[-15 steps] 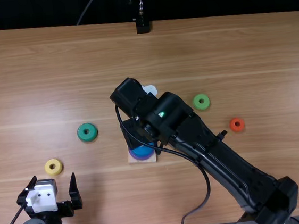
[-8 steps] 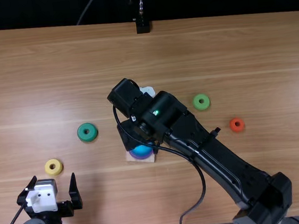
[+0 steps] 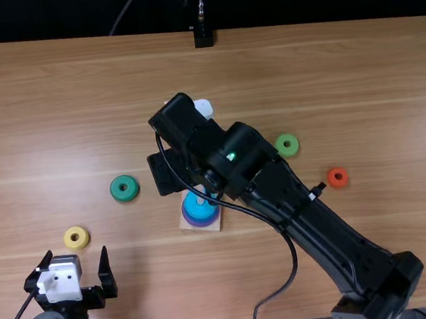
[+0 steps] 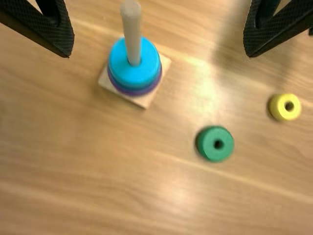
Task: Build the Hanoi tower: stack the rings onto the peg from bottom to top in this color order: purple, dark blue, light blue, dark green, light green, yellow, orange.
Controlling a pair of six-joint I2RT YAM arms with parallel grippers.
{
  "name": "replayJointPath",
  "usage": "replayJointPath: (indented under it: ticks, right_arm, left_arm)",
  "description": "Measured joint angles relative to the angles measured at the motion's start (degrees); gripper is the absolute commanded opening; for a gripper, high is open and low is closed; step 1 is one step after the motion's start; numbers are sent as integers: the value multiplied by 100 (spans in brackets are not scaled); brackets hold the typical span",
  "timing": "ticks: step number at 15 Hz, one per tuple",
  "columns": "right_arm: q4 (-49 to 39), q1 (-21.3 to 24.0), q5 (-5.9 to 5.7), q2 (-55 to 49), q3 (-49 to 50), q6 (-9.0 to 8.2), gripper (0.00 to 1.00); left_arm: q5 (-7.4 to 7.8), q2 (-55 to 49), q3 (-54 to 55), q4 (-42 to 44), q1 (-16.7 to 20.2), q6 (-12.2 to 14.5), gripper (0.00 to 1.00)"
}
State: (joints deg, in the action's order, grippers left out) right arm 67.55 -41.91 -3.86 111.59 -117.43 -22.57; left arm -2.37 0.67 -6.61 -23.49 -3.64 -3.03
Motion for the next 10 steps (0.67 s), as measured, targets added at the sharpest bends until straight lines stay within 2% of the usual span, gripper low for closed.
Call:
replayJointPath:
  ticks: [1, 2, 4, 5, 7, 8, 10]
  right_arm:
    - [-240, 160, 13, -179, 302, 15, 100]
    - [-640, 516, 22, -601, 903, 26, 100]
    - [-1912, 1252, -24, -1692, 2168, 57, 100]
    - [-2645, 1534, -28, -2347, 2894, 136, 100]
    - [-4026, 1928, -20, -3453, 4153, 376, 100]
    - [-4686, 2184, -20, -3943, 4769, 555, 100]
    - [-5515, 2769, -20, -4728, 5855, 826, 100]
  left_arm:
    - [0, 2, 0, 0, 0, 2, 100]
    - [-2, 0, 0, 2, 0, 2, 100]
    - [-2, 0, 0, -2, 0, 4, 100]
    - [-2, 2, 0, 0, 0, 2, 100]
    - [0, 2, 0, 0, 0, 4, 100]
    - [0, 2, 0, 0, 0, 4, 100]
    - [0, 2, 0, 0, 0, 4, 100]
